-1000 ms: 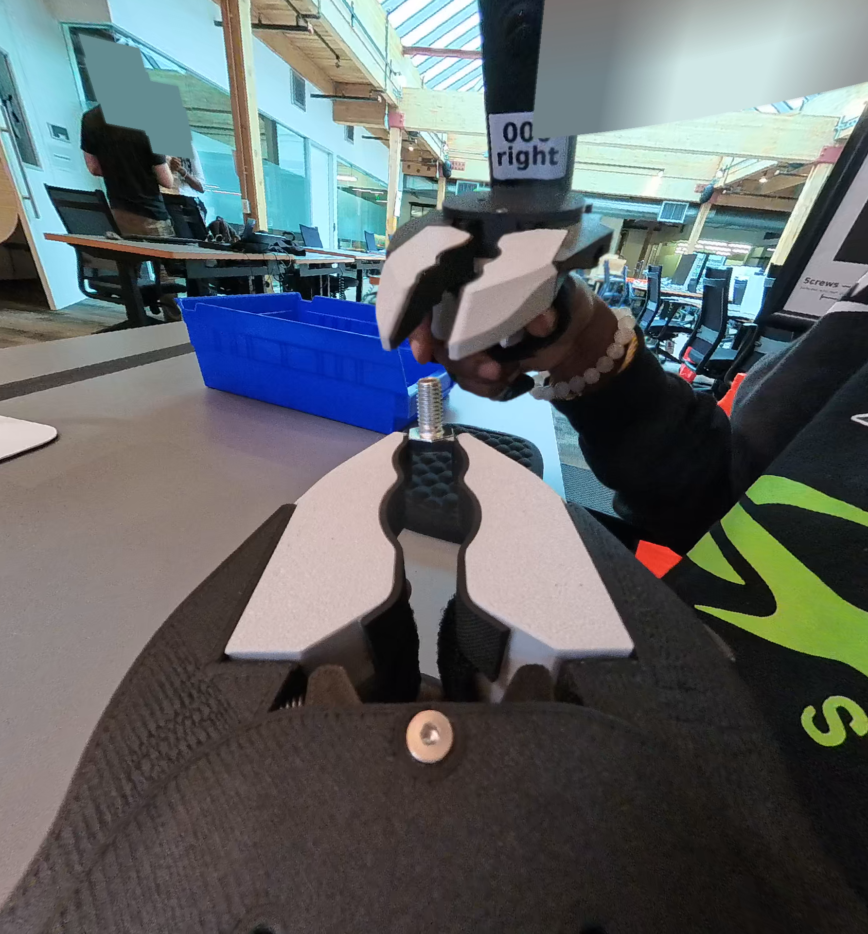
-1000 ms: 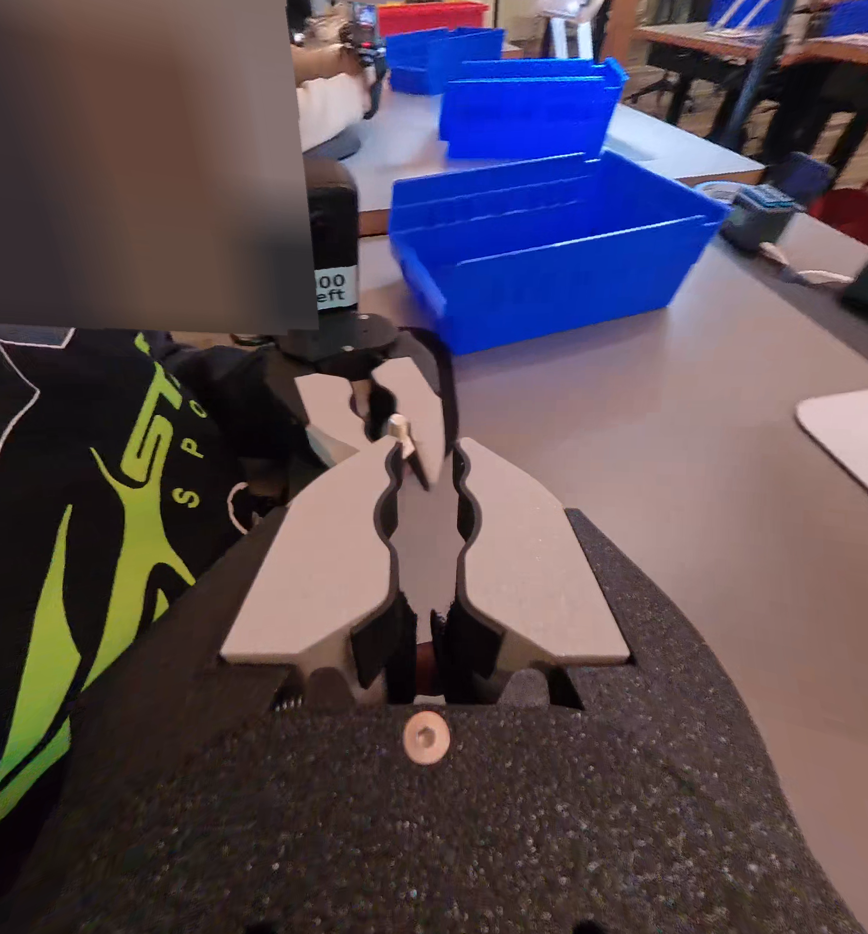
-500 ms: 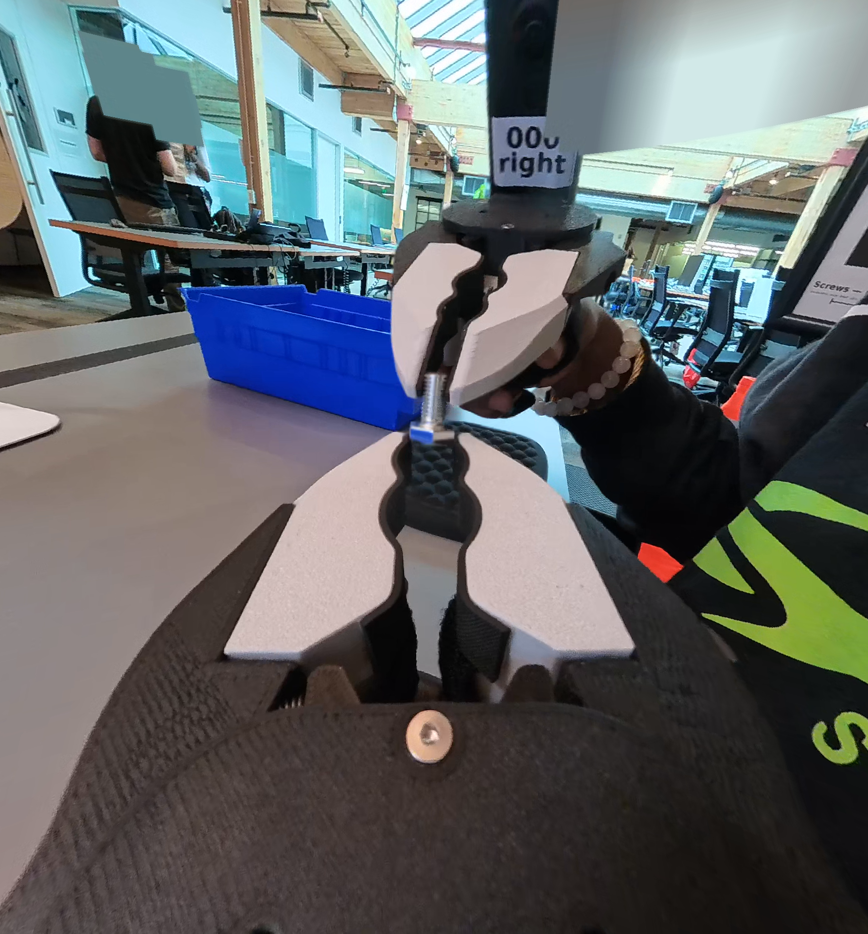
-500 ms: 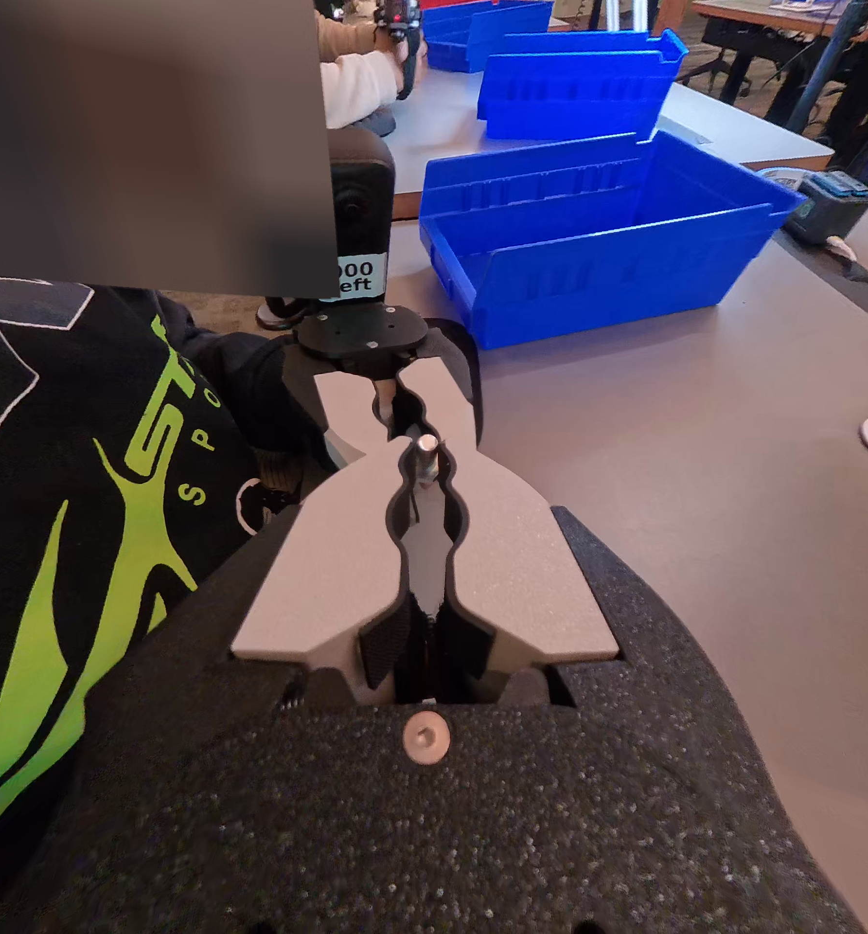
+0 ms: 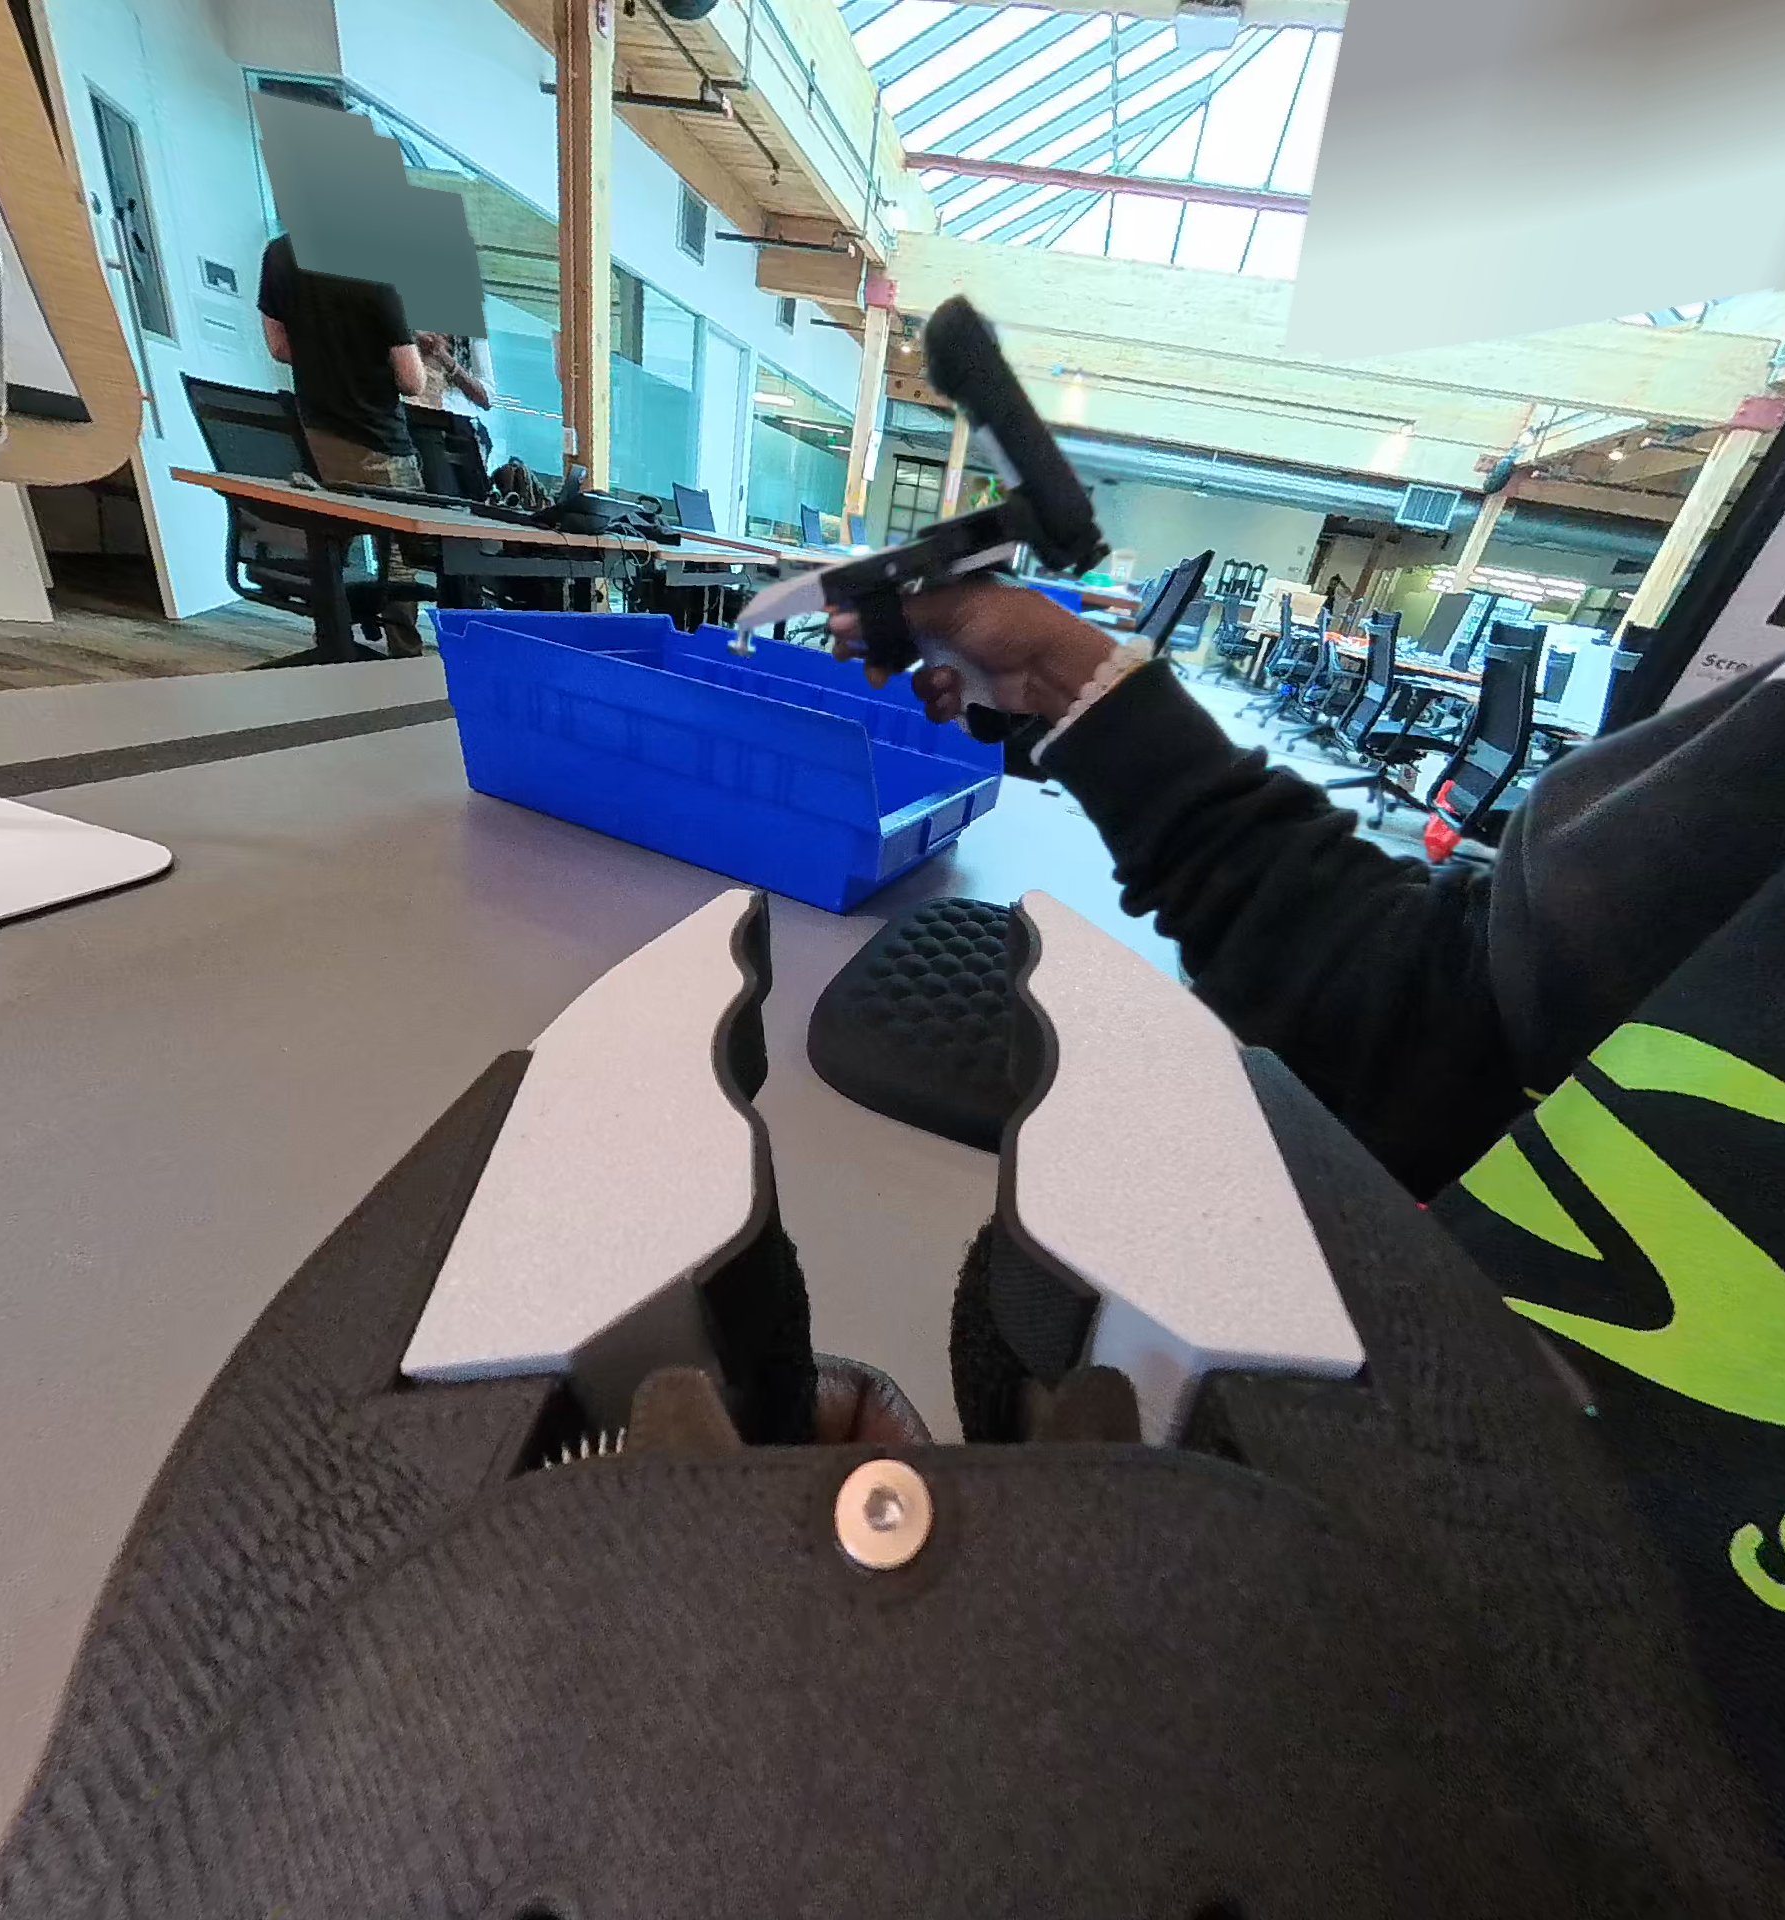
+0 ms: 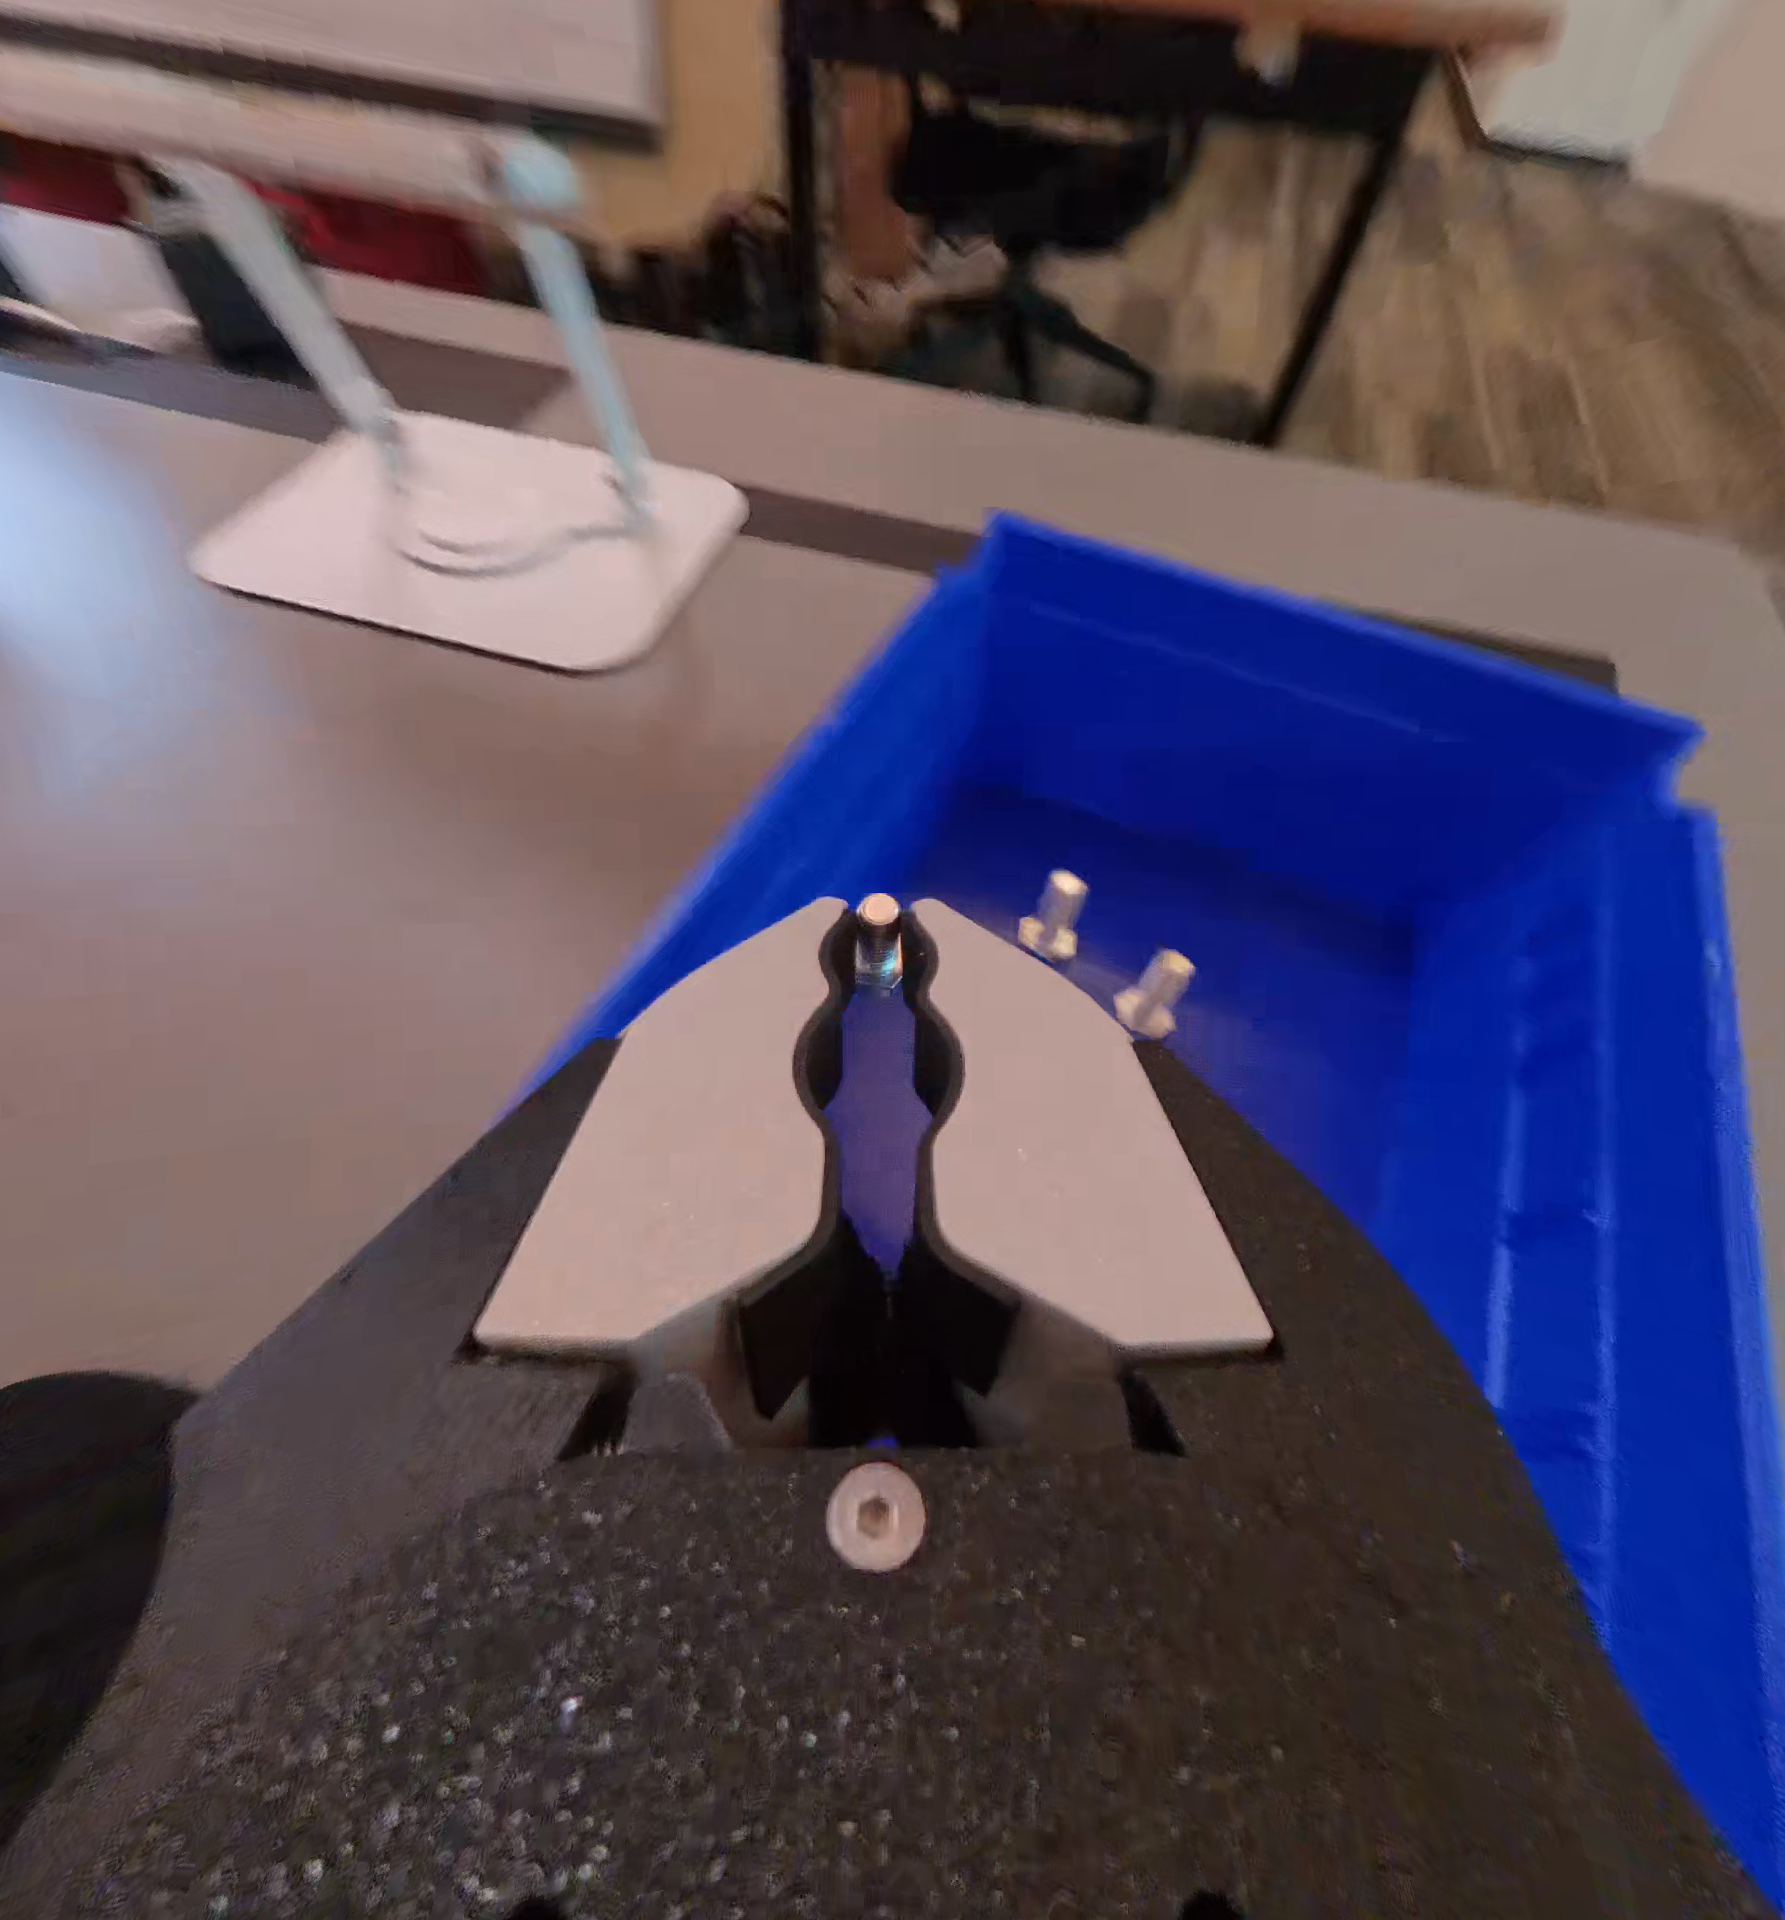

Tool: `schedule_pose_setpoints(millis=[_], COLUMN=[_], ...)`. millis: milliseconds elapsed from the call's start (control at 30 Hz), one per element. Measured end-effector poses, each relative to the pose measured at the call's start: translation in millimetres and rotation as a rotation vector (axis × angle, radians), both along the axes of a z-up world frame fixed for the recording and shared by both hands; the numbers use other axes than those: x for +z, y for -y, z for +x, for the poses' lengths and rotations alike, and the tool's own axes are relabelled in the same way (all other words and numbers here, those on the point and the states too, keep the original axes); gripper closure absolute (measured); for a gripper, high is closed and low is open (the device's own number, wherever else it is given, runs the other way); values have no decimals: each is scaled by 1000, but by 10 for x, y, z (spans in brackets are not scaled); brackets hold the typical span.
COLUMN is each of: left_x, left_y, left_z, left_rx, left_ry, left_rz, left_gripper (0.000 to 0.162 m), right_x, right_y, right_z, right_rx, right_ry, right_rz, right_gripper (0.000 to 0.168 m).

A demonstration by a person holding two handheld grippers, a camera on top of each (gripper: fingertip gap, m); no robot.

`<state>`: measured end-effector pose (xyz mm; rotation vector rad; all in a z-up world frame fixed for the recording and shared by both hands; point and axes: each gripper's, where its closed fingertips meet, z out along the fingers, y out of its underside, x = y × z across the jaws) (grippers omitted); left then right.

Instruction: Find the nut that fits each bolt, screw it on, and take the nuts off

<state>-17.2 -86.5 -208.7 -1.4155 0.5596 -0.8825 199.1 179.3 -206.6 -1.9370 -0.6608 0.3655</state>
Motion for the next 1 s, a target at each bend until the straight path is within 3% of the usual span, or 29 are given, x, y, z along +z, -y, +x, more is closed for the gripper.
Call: schedule_pose_setpoints(millis=[167, 300, 633, 800, 900, 1000], left_x=[2, 8, 15, 39, 58, 84], left_y=[-1, 1, 5, 11, 23, 29], left_z=[-2, -6, -7, -26, -48, -122], left_rx=[-1, -2, 2, 19, 23, 41], left_ry=[4, 7, 5, 3, 0, -22], left_rz=[-1, 0, 8, 24, 19, 10], left_gripper=[119, 119, 119, 119, 119, 119], right_x=[-500, -829, -1020, -875, -518, 2], right_y=[-432, -548, -585, -566, -473, -169], right_z=[438, 563, 624, 605, 456, 56], right_rx=[-193, -243, -262, -266, -239, -105], right_ry=[122, 138, 188, 192, 121, -39], right_rz=[-128, -252, -327, -274, -144, 47], right_gripper=[160, 160, 160, 155, 148, 132])
